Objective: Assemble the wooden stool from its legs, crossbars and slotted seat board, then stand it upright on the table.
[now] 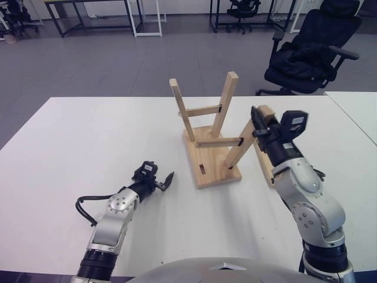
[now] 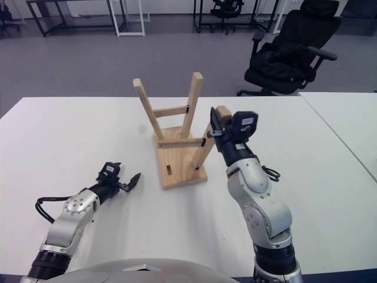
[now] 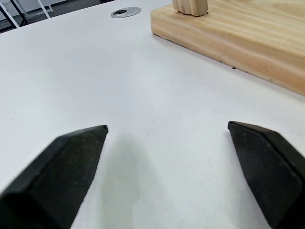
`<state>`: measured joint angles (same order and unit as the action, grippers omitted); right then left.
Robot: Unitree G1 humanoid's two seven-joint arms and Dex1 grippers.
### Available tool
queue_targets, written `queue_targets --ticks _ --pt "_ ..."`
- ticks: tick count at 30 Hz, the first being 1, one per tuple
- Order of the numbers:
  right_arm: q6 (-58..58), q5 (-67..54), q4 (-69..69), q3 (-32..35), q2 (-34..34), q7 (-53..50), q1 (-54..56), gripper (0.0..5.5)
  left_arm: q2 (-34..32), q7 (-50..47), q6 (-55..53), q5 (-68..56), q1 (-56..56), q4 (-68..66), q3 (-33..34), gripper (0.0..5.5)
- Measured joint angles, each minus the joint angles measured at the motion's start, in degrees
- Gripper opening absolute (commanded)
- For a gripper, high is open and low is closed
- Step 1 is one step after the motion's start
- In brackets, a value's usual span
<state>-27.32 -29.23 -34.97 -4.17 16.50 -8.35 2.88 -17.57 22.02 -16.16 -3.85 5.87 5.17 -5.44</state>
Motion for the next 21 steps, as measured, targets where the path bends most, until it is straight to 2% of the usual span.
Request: queue_targets --ticks 4,12,18,21 --pt "0.22 1.89 0.92 -0.8 0.94 1.64 1.2 1.08 -0.87 0.38 -0.69 0.1 -0.46 0.06 -0.08 4.65" --pt "-3.89 1.19 3.04 1.78 0.22 3.33 5.89 1.08 -1.08 0.29 -2.16 0.02 -2.04 0.84 0.07 4.65" --pt "-3.83 0.52 3.86 4.88 -1.31 5.91 6.85 2.33 -0.88 -0.24 -2.03 0.03 -2.45 0.52 0.61 4.65" --pt "-2.83 0.18 3.3 7.28 -1.1 8.1 11.49 2.89 -0.66 -0.59 -1.91 0.03 -2.45 0.53 0.98 4.65"
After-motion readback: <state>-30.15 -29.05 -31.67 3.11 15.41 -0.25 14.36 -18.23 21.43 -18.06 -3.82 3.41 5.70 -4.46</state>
